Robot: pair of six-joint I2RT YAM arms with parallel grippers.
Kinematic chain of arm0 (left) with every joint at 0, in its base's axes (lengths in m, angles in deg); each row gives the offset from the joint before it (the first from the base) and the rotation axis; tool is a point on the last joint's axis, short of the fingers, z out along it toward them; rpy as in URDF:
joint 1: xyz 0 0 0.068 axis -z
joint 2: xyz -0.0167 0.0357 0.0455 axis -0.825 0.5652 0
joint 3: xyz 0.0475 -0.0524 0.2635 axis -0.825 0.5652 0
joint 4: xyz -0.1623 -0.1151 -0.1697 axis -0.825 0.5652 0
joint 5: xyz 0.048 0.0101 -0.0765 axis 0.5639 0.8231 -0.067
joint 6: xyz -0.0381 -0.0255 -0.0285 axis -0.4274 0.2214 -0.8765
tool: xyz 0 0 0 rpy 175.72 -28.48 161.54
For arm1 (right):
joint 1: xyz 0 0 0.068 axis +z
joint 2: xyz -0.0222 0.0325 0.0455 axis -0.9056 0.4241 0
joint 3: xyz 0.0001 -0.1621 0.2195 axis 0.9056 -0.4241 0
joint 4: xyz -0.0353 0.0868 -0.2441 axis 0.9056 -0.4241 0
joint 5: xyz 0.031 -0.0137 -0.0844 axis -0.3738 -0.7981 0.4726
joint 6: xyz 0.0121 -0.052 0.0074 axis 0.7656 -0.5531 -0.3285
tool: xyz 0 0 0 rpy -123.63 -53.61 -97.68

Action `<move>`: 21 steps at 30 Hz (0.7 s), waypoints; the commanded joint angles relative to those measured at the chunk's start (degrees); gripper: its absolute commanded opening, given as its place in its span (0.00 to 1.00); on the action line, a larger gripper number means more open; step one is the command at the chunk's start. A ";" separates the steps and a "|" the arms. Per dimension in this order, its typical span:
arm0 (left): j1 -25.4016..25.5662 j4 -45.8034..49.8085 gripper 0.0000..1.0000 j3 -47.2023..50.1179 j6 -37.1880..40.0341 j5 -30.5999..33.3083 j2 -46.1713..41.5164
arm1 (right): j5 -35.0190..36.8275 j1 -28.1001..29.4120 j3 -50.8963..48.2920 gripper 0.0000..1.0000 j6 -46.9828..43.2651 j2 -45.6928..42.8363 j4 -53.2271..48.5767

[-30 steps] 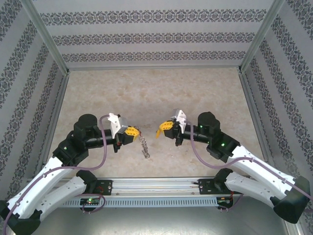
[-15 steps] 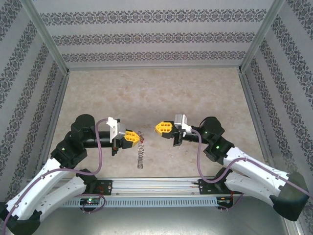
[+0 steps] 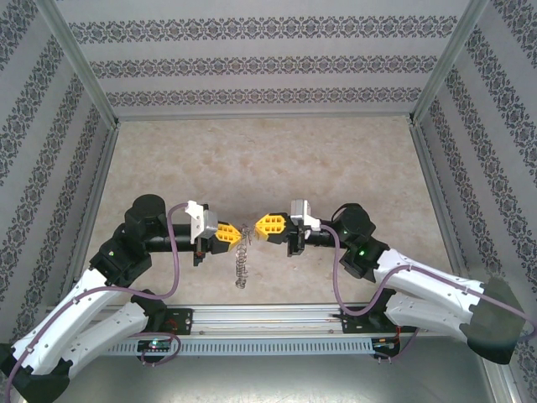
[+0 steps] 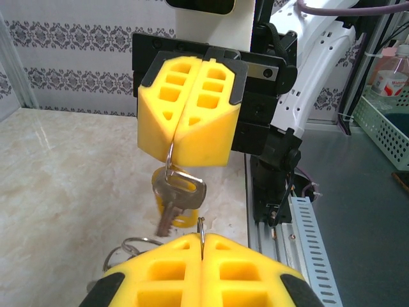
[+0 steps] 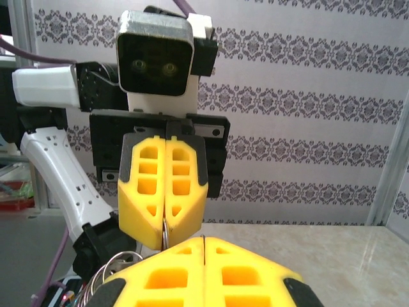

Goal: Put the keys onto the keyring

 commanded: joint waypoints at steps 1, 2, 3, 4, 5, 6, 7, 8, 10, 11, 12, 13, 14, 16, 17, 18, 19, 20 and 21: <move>-0.51 -4.35 0.00 0.44 1.67 -0.90 -0.64 | -0.55 0.81 0.43 0.00 2.62 1.59 6.84; -0.47 -4.36 0.00 0.40 1.69 -0.78 -0.64 | -1.04 0.98 0.65 0.00 3.22 2.08 7.40; -0.51 -4.29 0.00 0.45 1.84 -0.71 -0.64 | -1.44 1.08 0.78 0.00 3.55 2.46 7.55; -0.50 -4.11 0.00 0.32 1.93 -0.60 -0.64 | -1.76 1.19 0.94 0.00 3.68 2.56 7.47; -0.48 -4.12 0.00 0.31 2.02 -0.36 -0.71 | -1.99 1.26 1.16 0.00 3.72 2.68 7.22; -0.51 -4.10 0.00 0.40 2.10 -0.19 -0.77 | -2.17 1.43 1.31 0.00 3.81 2.62 6.91; -0.51 -3.99 0.00 0.41 2.16 0.01 -0.81 | -2.22 1.56 1.32 0.00 3.83 2.48 6.57; -0.50 -3.97 0.00 0.39 2.19 0.15 -0.90 | -2.26 1.65 1.32 0.00 3.82 2.39 6.28; -0.51 -3.88 0.00 0.43 2.33 0.39 -0.93 | -2.68 2.16 1.41 0.00 3.78 2.15 5.74; -0.50 -3.86 0.00 0.44 2.38 0.46 -0.90 | -2.88 2.40 1.45 0.00 3.64 2.10 5.46; -0.51 -3.71 0.00 0.33 2.42 0.39 -0.93 | -2.97 2.58 1.46 0.00 3.45 2.16 5.30; -0.45 -3.68 0.00 0.30 2.51 0.55 -0.89 | -3.05 2.74 1.41 0.00 3.20 2.08 5.09; -0.51 -3.51 0.00 0.30 2.55 0.53 -0.98 | -3.14 2.84 1.37 0.00 3.02 1.92 4.93; -0.51 -3.42 0.00 0.35 2.60 0.60 -1.00 | -3.30 2.98 1.37 0.00 2.84 1.80 4.61; -0.51 -3.49 0.00 0.32 2.64 0.57 -1.07 | -3.40 3.04 1.56 0.00 2.75 1.85 4.29; -0.51 -3.51 0.00 0.32 2.63 0.49 -1.00 | -3.43 3.11 1.58 0.00 2.66 2.02 4.30; -0.52 -3.51 0.00 0.30 2.60 0.48 -1.01 | -3.39 3.20 1.67 0.00 2.66 2.16 4.38; -0.51 -3.46 0.00 0.27 2.60 0.39 -0.91 | -3.29 3.29 1.59 0.00 2.64 2.12 4.39; -0.50 -3.36 0.00 0.21 2.64 0.41 -0.90 | -3.08 3.29 1.63 0.00 2.42 2.25 4.48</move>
